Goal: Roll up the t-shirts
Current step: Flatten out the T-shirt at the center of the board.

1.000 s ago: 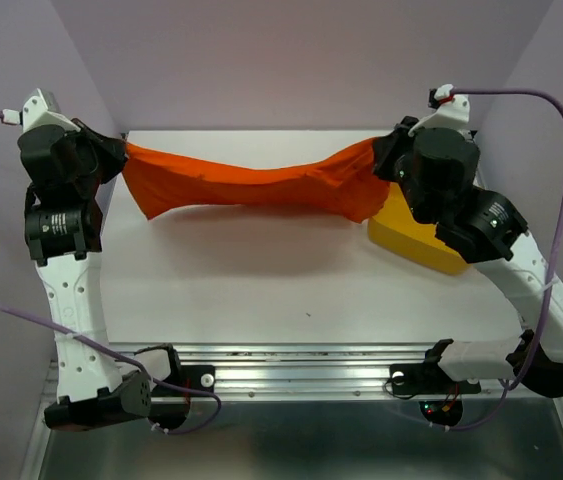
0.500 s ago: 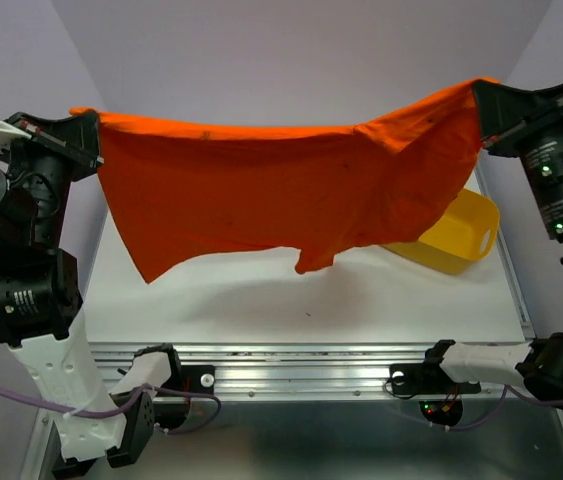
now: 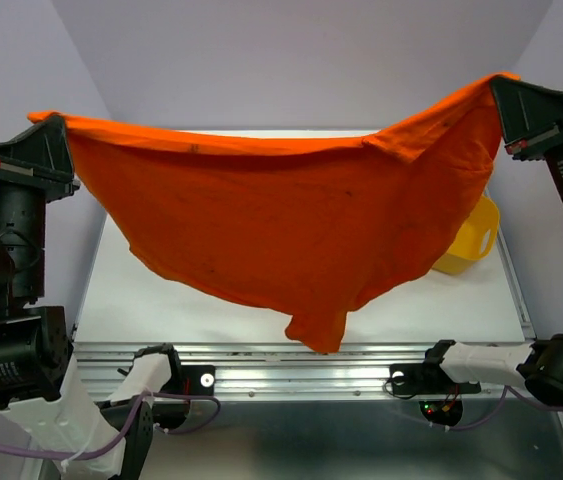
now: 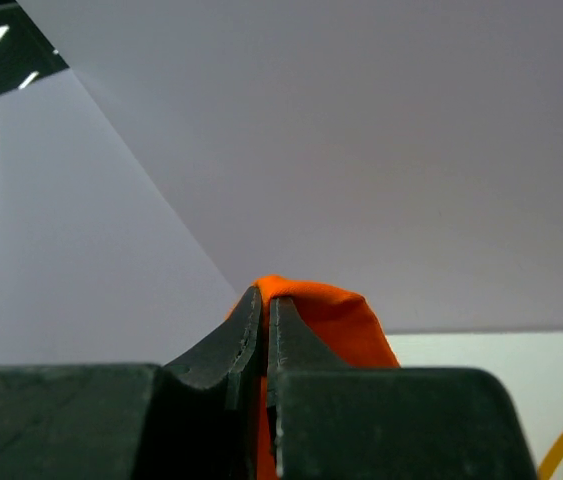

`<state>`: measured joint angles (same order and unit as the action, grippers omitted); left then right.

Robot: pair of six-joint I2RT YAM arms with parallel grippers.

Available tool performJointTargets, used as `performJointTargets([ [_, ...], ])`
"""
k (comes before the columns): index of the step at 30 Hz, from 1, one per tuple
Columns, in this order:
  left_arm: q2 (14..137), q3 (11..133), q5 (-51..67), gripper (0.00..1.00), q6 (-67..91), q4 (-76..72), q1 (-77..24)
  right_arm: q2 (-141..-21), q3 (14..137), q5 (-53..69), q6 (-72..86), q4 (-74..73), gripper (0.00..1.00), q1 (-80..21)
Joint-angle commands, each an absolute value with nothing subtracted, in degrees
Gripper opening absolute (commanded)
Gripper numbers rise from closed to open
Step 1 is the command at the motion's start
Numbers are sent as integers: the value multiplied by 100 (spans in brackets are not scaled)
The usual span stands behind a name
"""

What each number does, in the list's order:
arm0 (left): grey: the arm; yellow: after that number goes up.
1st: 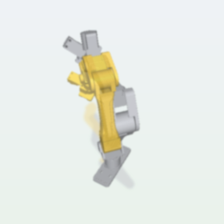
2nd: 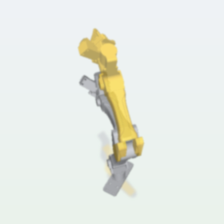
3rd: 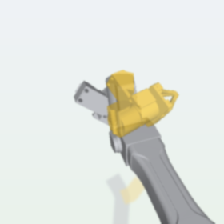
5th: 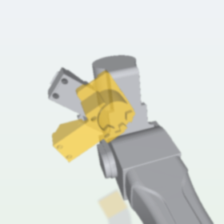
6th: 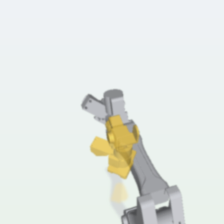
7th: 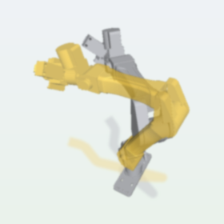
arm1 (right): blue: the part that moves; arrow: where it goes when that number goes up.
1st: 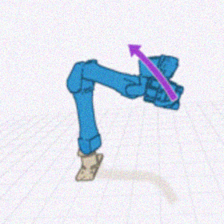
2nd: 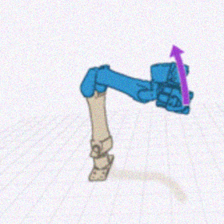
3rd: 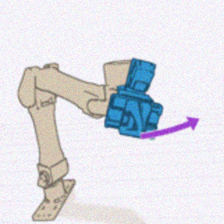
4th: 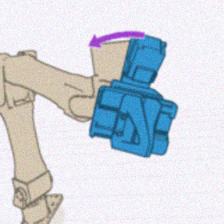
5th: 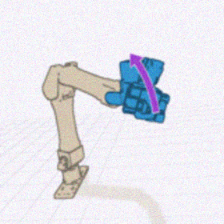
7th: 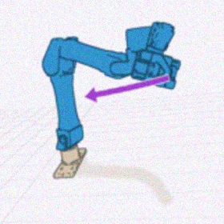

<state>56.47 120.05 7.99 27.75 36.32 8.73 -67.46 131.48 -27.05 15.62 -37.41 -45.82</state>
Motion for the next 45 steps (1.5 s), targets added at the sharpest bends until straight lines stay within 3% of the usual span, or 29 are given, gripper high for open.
performJointTargets([
  [1,5879,12243,378,0,2392,3524,835,-6610,12666,-3083,1898,-4007,1,-4579],
  [10,6591,10909,176,0,2004,3148,826,-6985,10689,-3920,2232,-4430,1,-4579],
  [15,7293,9723,62,0,1977,2489,826,-7821,10029,-3254,2373,-4343,1,-3983],
  [19,7953,8861,-202,0,2162,1515,765,-8331,9343,-2401,2031,-3194,1,-3358],
  [28,9457,9000,-527,0,2180,1047,703,-10352,10098,-1908,1609,-2663,1,-2682],
  [45,11028,10168,-422,0,2153,1072,659,-11373,10846,-1635,1837,-2689,1,-2180],
])
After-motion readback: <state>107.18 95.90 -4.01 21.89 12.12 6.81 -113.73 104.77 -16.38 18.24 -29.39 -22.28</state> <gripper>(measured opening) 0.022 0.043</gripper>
